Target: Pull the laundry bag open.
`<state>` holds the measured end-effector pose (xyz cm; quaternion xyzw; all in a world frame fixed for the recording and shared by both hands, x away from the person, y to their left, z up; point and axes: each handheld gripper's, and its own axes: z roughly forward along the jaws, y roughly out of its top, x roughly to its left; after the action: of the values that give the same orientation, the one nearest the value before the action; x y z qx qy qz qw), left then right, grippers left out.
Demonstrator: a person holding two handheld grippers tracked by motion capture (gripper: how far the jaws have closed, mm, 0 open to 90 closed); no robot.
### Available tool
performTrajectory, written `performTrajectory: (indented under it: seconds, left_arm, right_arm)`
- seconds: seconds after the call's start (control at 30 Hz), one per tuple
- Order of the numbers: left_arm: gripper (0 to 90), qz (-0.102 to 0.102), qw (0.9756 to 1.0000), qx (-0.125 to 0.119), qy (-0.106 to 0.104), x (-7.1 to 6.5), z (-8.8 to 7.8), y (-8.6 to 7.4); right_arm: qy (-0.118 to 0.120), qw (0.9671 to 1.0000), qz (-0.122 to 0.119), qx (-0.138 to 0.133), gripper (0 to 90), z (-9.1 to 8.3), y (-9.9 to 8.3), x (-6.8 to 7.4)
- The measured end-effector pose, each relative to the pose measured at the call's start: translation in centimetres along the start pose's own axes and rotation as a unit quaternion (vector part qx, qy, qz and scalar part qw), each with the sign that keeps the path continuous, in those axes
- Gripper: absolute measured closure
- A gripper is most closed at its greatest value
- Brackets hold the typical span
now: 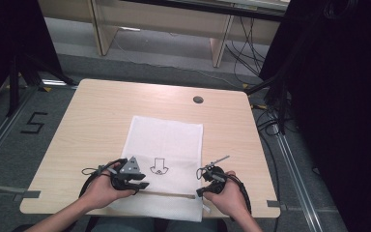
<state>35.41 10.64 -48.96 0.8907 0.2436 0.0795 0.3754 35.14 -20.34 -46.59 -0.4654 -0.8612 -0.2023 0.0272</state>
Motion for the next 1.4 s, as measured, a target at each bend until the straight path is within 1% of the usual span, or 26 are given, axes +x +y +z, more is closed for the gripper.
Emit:
performTrajectory:
  seconds: [0.03, 0.07, 0.1, 0.13, 0.17, 0.2, 0.23, 0.33, 0.4, 0.43, 0.47, 0.5, 0.53, 0.57, 0.63, 0.7, 0.8, 0.83, 0.87, 0.93, 0.97, 1.07, 1.13, 1.2, 1.37, 1.4]
  left_arm:
    - [63.1, 0.004, 1.0000, 0.000, 0.002, 0.0, 0.0, 0.1]
    - [62.9, 0.014, 0.9999, 0.000, 0.003, 0.1, 0.0, 0.2]
    - [62.9, 0.002, 1.0000, -0.001, 0.002, -0.1, 0.1, 0.2]
    - [62.7, 0.006, 1.0000, -0.001, 0.001, 0.0, 0.2, 0.3]
    - [62.5, 0.009, 1.0000, -0.003, -0.003, -0.1, 0.2, 0.4]
    - [62.2, 0.009, 1.0000, -0.003, -0.003, -0.1, 0.2, 0.4]
    - [61.9, 0.013, 0.9999, -0.003, -0.004, -0.2, 0.2, 0.6]
    - [60.7, 0.012, 0.9998, -0.007, -0.011, -0.5, 0.4, 1.1]
    - [60.2, 0.024, 0.9996, -0.003, -0.017, -0.7, 0.4, 1.4]
    - [60.0, 0.010, 0.9995, -0.015, -0.025, -1.0, 0.6, 1.5]
    - [59.7, 0.016, 0.9995, -0.011, -0.026, -1.0, 0.6, 1.6]
    - [59.4, 0.014, 0.9994, -0.013, -0.029, -1.3, 0.7, 1.8]
    - [58.8, 0.021, 0.9991, -0.011, -0.036, -1.3, 0.8, 2.0]
    - [57.2, 0.020, 0.9988, -0.008, -0.044, -1.5, 1.0, 2.1]
    - [54.5, 0.038, 0.9981, -0.002, -0.048, -1.6, 1.3, 2.5]
    - [52.6, 0.035, 0.9981, -0.004, -0.051, -1.9, 1.6, 2.8]
    - [50.0, 0.036, 0.9976, -0.014, -0.057, -2.3, 1.9, 3.5]
    - [48.8, 0.039, 0.9973, -0.014, -0.061, -2.4, 2.0, 3.7]
    - [47.6, 0.039, 0.9971, -0.010, -0.065, -2.5, 2.1, 3.9]
    - [44.4, 0.041, 0.9967, -0.010, -0.069, -2.8, 2.5, 4.3]
    - [43.6, 0.044, 0.9965, -0.009, -0.070, -2.9, 2.7, 4.5]
    - [43.1, 0.054, 0.9953, -0.008, -0.080, -3.5, 3.3, 4.9]
    - [43.2, 0.048, 0.9952, -0.012, -0.084, -3.8, 3.5, 5.0]
    - [43.9, 0.062, 0.9938, -0.006, -0.092, -4.4, 4.1, 5.5]
    - [50.0, 0.073, 0.9917, -0.012, -0.105, -5.5, 5.0, 6.1]
    - [50.7, 0.083, 0.9911, -0.010, -0.104, -5.6, 5.1, 6.2]
  right_arm:
    - [0.004, 1.0000, 0.002, 0.006, 90.0, 0.1, 0.0, 0.0]
    - [0.003, 0.9999, -0.009, 0.006, 90.0, 0.3, 0.0, -0.2]
    - [0.006, 0.9999, 0.001, 0.008, 90.0, 0.3, 0.0, -0.1]
    - [0.008, 0.9999, -0.007, 0.011, 90.0, 0.6, 0.0, -0.3]
    - [0.008, 0.9998, 0.008, 0.017, 90.0, 0.7, 0.0, -0.1]
    - [0.008, 0.9997, 0.011, 0.021, 90.0, 0.8, 0.0, -0.1]
    - [0.005, 0.9999, -0.004, 0.015, 90.0, 1.1, 0.0, -0.4]
    - [0.007, 0.9998, 0.007, 0.019, 90.0, 1.4, 0.0, -0.3]
    - [0.011, 0.9998, 0.004, 0.017, 90.0, 1.6, 0.0, -0.3]
    - [0.011, 0.9996, 0.007, 0.026, 90.0, 1.5, 0.1, -0.3]
    - [0.012, 0.9998, 0.004, 0.016, 90.0, 1.6, 0.0, -0.3]
    - [0.013, 0.9997, 0.006, 0.021, 90.0, 1.5, 0.0, -0.4]
    - [0.014, 0.9995, 0.014, 0.025, 90.0, 1.4, 0.0, -0.4]
    - [0.011, 0.9997, -0.001, 0.020, 90.0, 1.6, 0.0, -0.6]
    - [0.013, 0.9998, 0.005, 0.010, 90.0, 1.7, -0.1, -0.5]
    - [0.013, 0.9997, 0.016, 0.016, 90.0, 1.5, -0.1, -0.3]
    - [0.008, 0.9998, 0.010, 0.013, 90.0, 1.6, -0.2, -0.2]
    - [0.007, 0.9998, 0.010, 0.017, 90.0, 1.5, -0.2, -0.1]
    - [0.005, 0.9998, -0.004, 0.018, 90.0, 1.5, -0.1, -0.2]
    - [0.001, 0.9998, 0.002, 0.021, 90.0, 1.5, -0.1, 0.0]
    - [0.001, 0.9998, -0.005, 0.019, 90.0, 1.5, -0.1, 0.0]
    - [-0.002, 0.9998, -0.003, 0.021, 90.0, 1.5, -0.1, 0.0]
    - [-0.001, 0.9998, -0.008, 0.017, 90.0, 1.5, -0.2, -0.1]
    - [0.001, 0.9999, -0.002, 0.015, 90.0, 1.6, -0.2, -0.1]
    - [0.001, 0.9999, -0.004, 0.014, 90.0, 1.5, -0.2, -0.1]
    - [0.001, 0.9999, -0.004, 0.013, 90.0, 1.5, -0.3, -0.1]
